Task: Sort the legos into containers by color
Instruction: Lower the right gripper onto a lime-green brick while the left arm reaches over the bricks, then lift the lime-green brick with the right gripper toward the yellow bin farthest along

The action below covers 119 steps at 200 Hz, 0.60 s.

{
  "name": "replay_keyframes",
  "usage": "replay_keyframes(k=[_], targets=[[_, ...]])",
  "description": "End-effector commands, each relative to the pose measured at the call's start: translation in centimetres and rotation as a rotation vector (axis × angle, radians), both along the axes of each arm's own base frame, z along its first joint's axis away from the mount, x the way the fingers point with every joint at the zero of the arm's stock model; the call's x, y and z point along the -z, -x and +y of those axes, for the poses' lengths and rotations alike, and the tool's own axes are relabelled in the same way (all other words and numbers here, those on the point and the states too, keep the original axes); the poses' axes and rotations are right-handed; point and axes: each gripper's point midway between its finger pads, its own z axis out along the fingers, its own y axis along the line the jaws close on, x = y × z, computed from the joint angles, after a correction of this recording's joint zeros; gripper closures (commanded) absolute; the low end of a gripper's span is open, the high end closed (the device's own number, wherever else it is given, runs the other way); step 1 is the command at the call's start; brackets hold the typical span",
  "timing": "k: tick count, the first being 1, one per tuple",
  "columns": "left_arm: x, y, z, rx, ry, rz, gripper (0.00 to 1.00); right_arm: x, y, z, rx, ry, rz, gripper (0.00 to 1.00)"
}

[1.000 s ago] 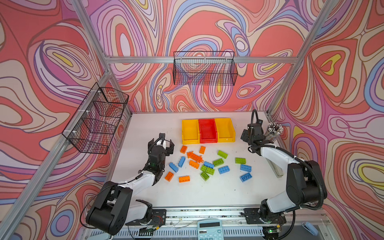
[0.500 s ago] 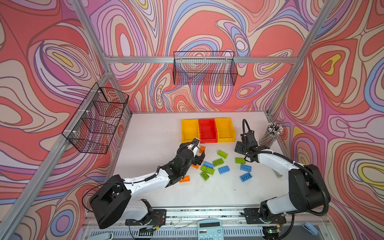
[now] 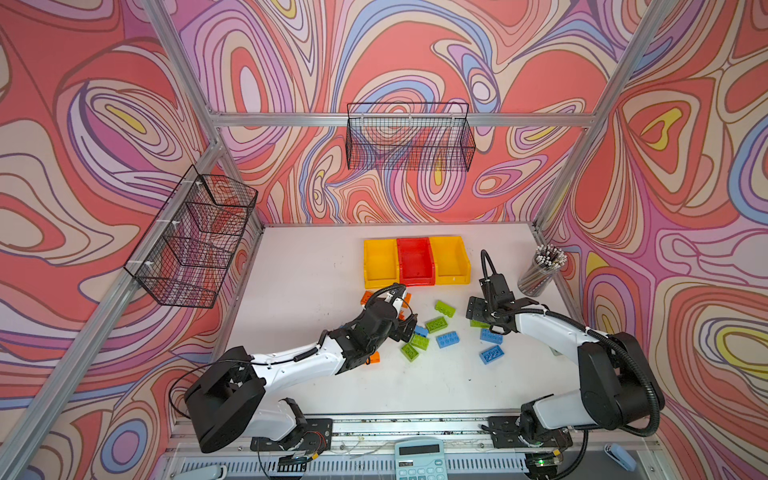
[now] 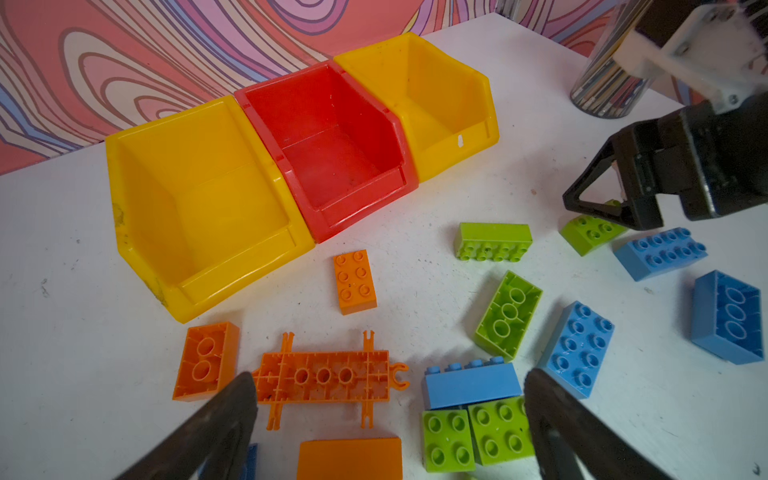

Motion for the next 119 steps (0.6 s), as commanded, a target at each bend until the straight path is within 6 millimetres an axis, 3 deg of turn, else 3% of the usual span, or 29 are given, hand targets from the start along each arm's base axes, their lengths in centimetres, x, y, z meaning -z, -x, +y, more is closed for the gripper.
replay_keyframes(k=[1, 68, 119], targets=[[-0.6, 0.4, 0.1, 0.003, 0.018, 0.023, 0.00, 1.1, 0.8, 0.5, -0.017, -0.020, 0.043, 0.09], [-0.7, 0.8, 1.5, -0.033, 0.015, 0.010, 0.00, 2.7, 1.1, 0.5, -0.027, -0.006, 0.098, 0.15], [-0.6, 0.9, 2.3, -0.058, 0.004, 0.011, 0.00, 3.4, 1.3, 0.4, -0.031, 0.011, 0.124, 0.27]])
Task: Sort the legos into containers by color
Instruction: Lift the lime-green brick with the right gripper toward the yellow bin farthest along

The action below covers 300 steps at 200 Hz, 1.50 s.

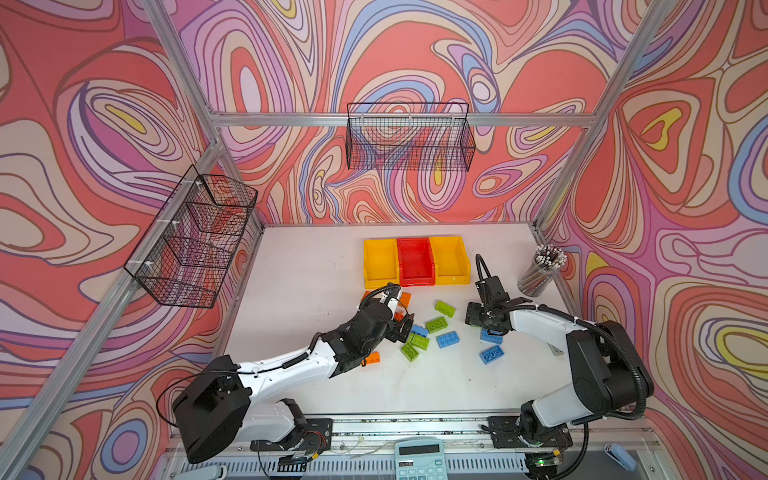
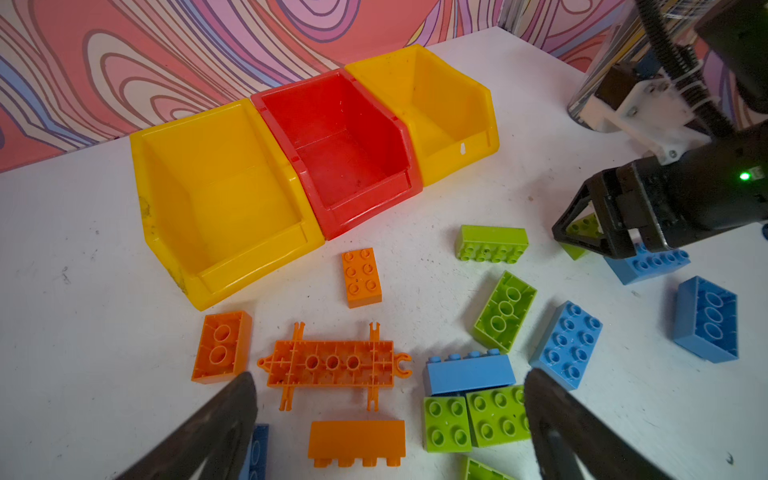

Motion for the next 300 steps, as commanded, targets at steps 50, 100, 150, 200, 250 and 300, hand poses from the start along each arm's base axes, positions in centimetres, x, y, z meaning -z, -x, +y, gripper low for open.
replay_keyframes(k=[50, 100, 150, 200, 250, 300], targets=[[0.3, 0.6, 1.4, -0.034, -0.001, 0.011, 0.00, 0.5, 0.5, -0.3, -0.001, 0.040, 0.039, 0.40], [-0.2, 0.8, 2.1, -0.049, -0.021, 0.014, 0.00, -5.2, -2.4, 0.9, -0.013, 0.017, -0.068, 0.43], [-0.9, 0.6, 2.4, -0.059, -0.030, -0.011, 0.00, -11.1, -8.6, 3.3, -0.035, -0.014, -0.206, 0.43], [-1.6, 0.1, 3.2, -0.095, -0.057, -0.046, 0.00, -11.1, -15.5, 5.4, -0.059, 0.011, -0.230, 0.43], [-2.5, -0.4, 4.3, -0.141, -0.044, -0.059, 0.00, -8.7, -20.3, 6.0, -0.059, 0.076, -0.208, 0.43], [-2.6, -0.9, 4.8, -0.169, -0.030, -0.051, 0.00, -7.1, -21.9, 6.5, -0.066, 0.085, -0.193, 0.40]])
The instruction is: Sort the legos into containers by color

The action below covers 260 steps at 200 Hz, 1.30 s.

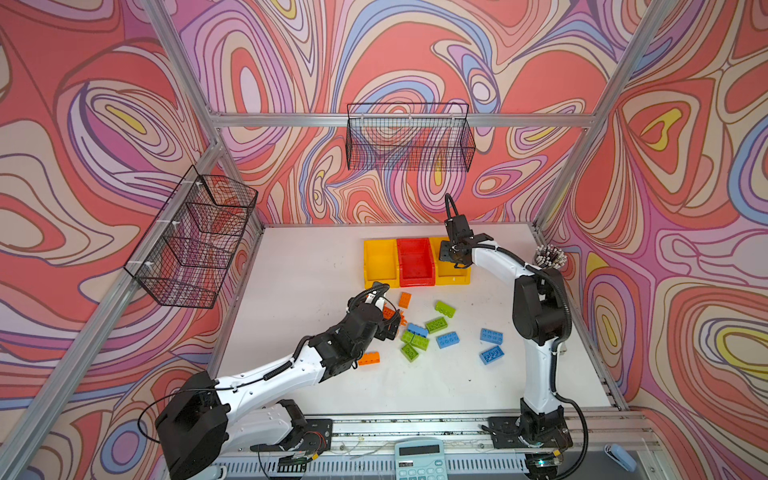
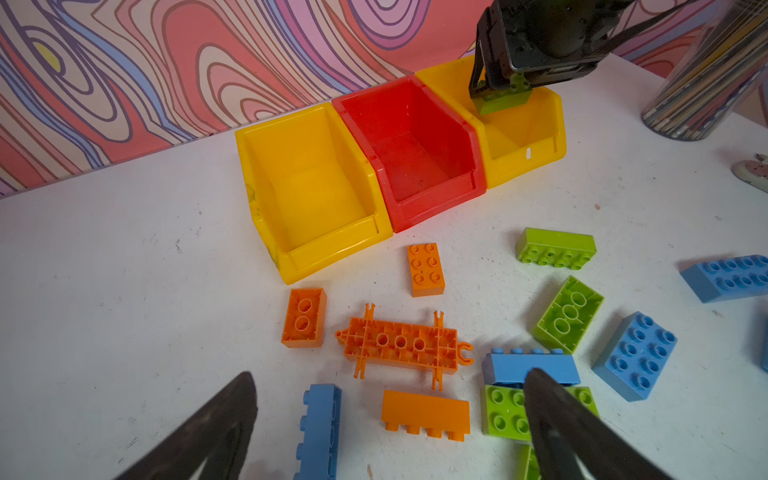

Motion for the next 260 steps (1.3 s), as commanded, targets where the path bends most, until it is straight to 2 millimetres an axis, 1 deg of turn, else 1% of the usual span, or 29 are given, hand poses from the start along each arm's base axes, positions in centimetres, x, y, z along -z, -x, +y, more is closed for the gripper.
replay_keyframes(k=[1, 18, 34, 46, 62, 79, 93, 105, 111, 113, 130, 136, 145, 157, 163, 167, 186, 200, 213, 227, 234, 235, 236, 241, 260], targets=[[-1.2, -0.6, 0.5, -0.035, 0.018, -0.013, 0.00, 0.2, -0.3, 0.0, 0.000, 0.028, 0.009, 0.40], [-1.2, -0.7, 0.6, -0.039, 0.014, -0.009, 0.00, 0.4, -0.6, 0.1, -0.002, 0.023, 0.008, 0.34], [-1.2, -0.8, 0.7, -0.044, 0.012, -0.007, 0.00, 0.1, -0.9, 0.3, -0.005, 0.019, 0.001, 0.27], [-1.3, -0.8, 0.8, -0.047, 0.013, -0.006, 0.00, -0.5, -1.0, 0.4, -0.008, 0.013, -0.010, 0.24], [-1.5, -0.7, 0.8, -0.043, 0.017, -0.008, 0.00, -1.8, -1.1, 0.3, -0.009, 0.013, -0.032, 0.21], [-1.6, -0.6, 0.8, -0.030, 0.021, -0.011, 0.00, -3.3, -0.7, 0.1, -0.004, 0.015, -0.053, 0.19], [-1.6, -0.3, 0.6, -0.010, 0.019, -0.004, 0.00, -4.3, 0.0, -0.1, -0.004, 0.005, -0.064, 0.18], [-1.6, 0.0, 0.3, 0.011, 0.023, 0.004, 0.00, -5.1, 1.0, -0.1, -0.007, -0.008, -0.068, 0.18], [-1.6, 0.1, 0.3, 0.016, 0.028, 0.008, 0.00, -5.6, 1.7, -0.1, -0.011, -0.017, -0.071, 0.18], [-1.5, 0.1, 0.3, 0.016, 0.028, 0.010, 0.00, -5.4, 1.9, -0.1, -0.012, -0.018, -0.065, 0.19], [-1.5, 0.6, 0.4, 0.020, 0.052, 0.026, 0.00, -5.9, 4.4, 0.2, -0.035, -0.034, -0.060, 0.19], [-1.4, 0.8, 0.4, 0.026, 0.061, 0.035, 0.00, -5.5, 5.4, 0.5, -0.048, -0.038, -0.046, 0.20], [-1.3, 1.2, 0.4, 0.034, 0.079, 0.048, 0.00, -5.5, 6.9, 1.1, -0.068, -0.050, -0.038, 0.20], [-1.1, 1.6, 0.4, 0.039, 0.102, 0.067, 0.00, -4.4, 9.2, 1.9, -0.096, -0.060, -0.006, 0.21], [-0.9, 1.8, 0.4, 0.040, 0.115, 0.076, 0.00, -3.0, 10.4, 2.4, -0.110, -0.055, 0.030, 0.21], [-0.8, 2.0, 0.5, 0.041, 0.122, 0.083, 0.00, -3.7, 11.0, 2.7, -0.119, -0.063, 0.016, 0.21], [0.0, 2.7, 0.7, 0.043, 0.154, 0.113, 0.00, -1.5, 14.2, 4.5, -0.171, -0.064, 0.059, 0.21], [0.6, 3.3, 0.8, 0.046, 0.175, 0.137, 0.00, 0.0, 15.9, 5.7, -0.205, -0.072, 0.085, 0.21], [1.1, 3.8, 1.1, 0.042, 0.195, 0.156, 0.00, 1.2, 17.0, 6.4, -0.223, -0.070, 0.104, 0.22], [1.3, 4.1, 1.3, 0.038, 0.211, 0.167, 0.00, 2.2, 17.6, 6.9, -0.236, -0.063, 0.117, 0.22], [1.0, 4.2, 1.4, 0.036, 0.225, 0.163, 0.00, 2.5, 17.6, 6.9, -0.236, -0.055, 0.118, 0.22], [1.8, 4.4, 1.6, 0.033, 0.213, 0.176, 0.00, 2.5, 17.6, 6.9, -0.236, -0.054, 0.118, 0.23], [2.2, 4.5, 1.8, 0.032, 0.207, 0.182, 0.00, 2.6, 17.7, 6.9, -0.236, -0.052, 0.118, 0.23], [2.7, 4.7, 2.0, 0.028, 0.202, 0.189, 0.00, 2.8, 17.7, 6.9, -0.235, -0.047, 0.120, 0.23], [2.9, 4.9, 2.4, 0.018, 0.205, 0.193, 0.00, 3.3, 17.4, 6.8, -0.235, -0.027, 0.118, 0.23]])
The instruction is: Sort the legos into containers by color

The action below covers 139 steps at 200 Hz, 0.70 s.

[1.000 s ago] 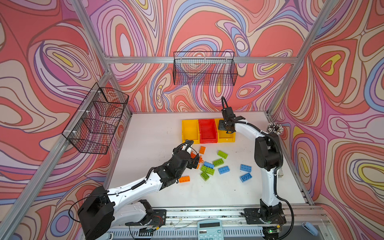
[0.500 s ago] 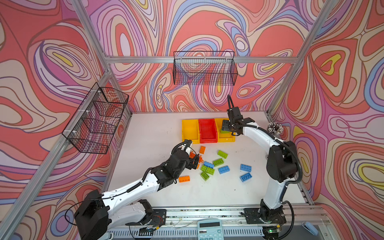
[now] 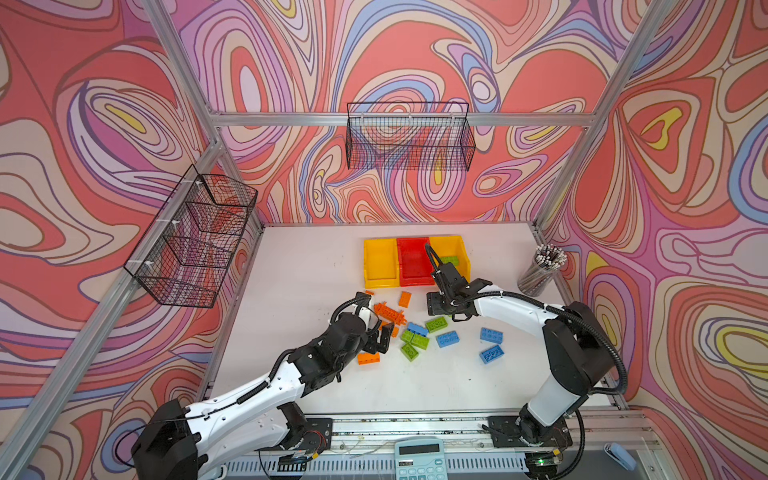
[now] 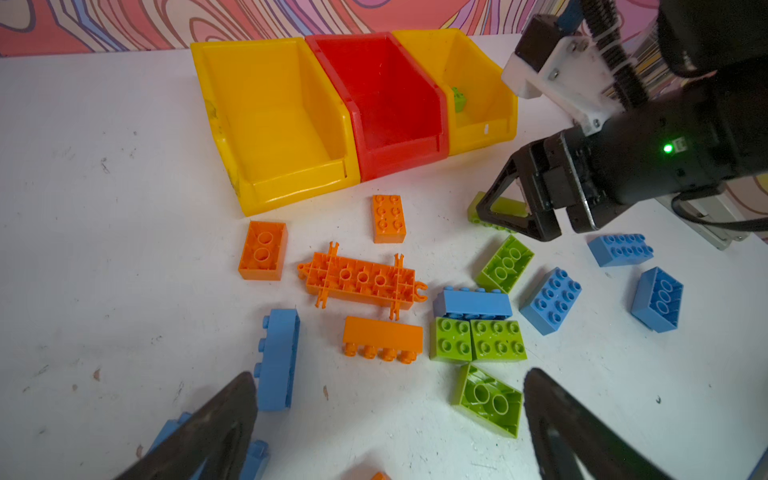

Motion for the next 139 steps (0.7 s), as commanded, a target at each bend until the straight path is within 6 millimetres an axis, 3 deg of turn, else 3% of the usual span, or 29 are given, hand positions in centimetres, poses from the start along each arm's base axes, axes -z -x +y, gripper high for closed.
replay_keyframes(k=[1, 37, 42, 60, 139], targets=[[0.9, 0.7, 0.7, -0.019, 0.014, 0.044, 0.00, 0.2, -1.1, 0.2, 0.020, 0.002, -0.040, 0.23], [1.1, 0.9, 1.3, -0.033, -0.001, 0.046, 0.00, 0.2, -2.0, -0.4, 0.014, 0.072, -0.059, 0.23], [1.1, 0.9, 1.4, -0.034, -0.003, 0.045, 0.00, 1.4, -2.0, -0.5, 0.011, 0.096, -0.038, 0.22], [1.3, 0.9, 1.6, -0.042, -0.011, 0.046, 0.00, 2.1, -2.3, -0.7, 0.002, 0.136, -0.026, 0.24], [1.6, 0.8, 1.9, -0.053, -0.027, 0.047, 0.00, 3.6, -1.9, -1.0, -0.010, 0.160, 0.009, 0.56]])
